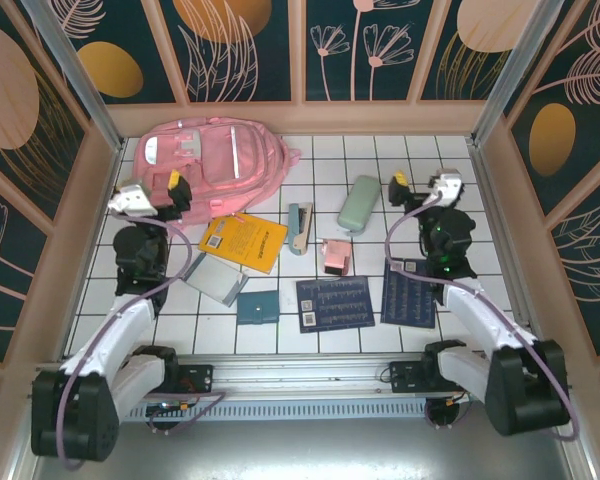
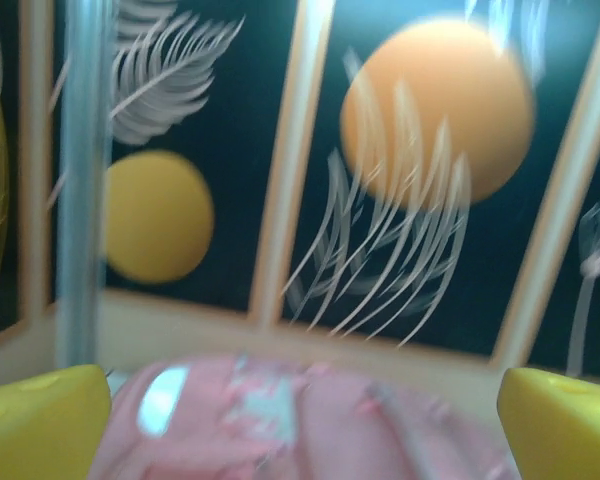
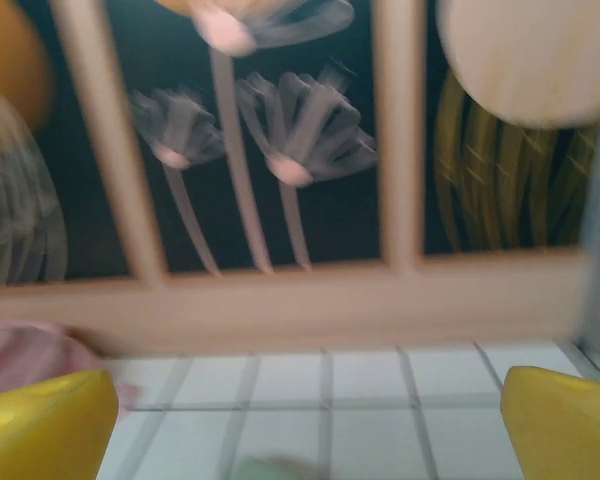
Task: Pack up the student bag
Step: Pick up the student bag from the top-left of the table.
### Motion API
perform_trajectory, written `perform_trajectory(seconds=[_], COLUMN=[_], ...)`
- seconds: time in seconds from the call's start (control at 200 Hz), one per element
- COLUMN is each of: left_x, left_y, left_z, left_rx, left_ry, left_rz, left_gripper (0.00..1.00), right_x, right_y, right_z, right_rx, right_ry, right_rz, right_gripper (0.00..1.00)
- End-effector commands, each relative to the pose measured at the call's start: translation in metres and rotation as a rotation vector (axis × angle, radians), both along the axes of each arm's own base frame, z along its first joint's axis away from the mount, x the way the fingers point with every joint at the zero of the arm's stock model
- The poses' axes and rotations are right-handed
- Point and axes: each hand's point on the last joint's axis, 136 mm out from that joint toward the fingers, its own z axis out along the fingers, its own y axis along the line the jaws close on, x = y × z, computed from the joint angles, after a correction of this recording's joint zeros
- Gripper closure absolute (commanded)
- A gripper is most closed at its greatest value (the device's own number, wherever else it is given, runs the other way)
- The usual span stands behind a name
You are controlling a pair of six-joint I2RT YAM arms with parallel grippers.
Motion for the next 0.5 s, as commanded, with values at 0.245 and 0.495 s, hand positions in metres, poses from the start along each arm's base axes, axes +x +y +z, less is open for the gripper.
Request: perform_trajectory(seconds=[0.245,0.495], left_x=[0.058,0.113], left_y=[-0.041,-0.079], left_z=[0.008,-0.059], left_rx=[-0.306,-0.416], left_ry=[0.589,0.787], left_rz=[-0.108,-0.232], left_gripper=[0.01,0.01], right_x=[-0.029,-0.016], right_y=[0.053,0.039], right_z=[0.125,0.095], right_rx=[0.243,0.396], right_ry=[0.074,0.190], right_rz=[0.226,0.207], right_gripper=[0.01,0.03])
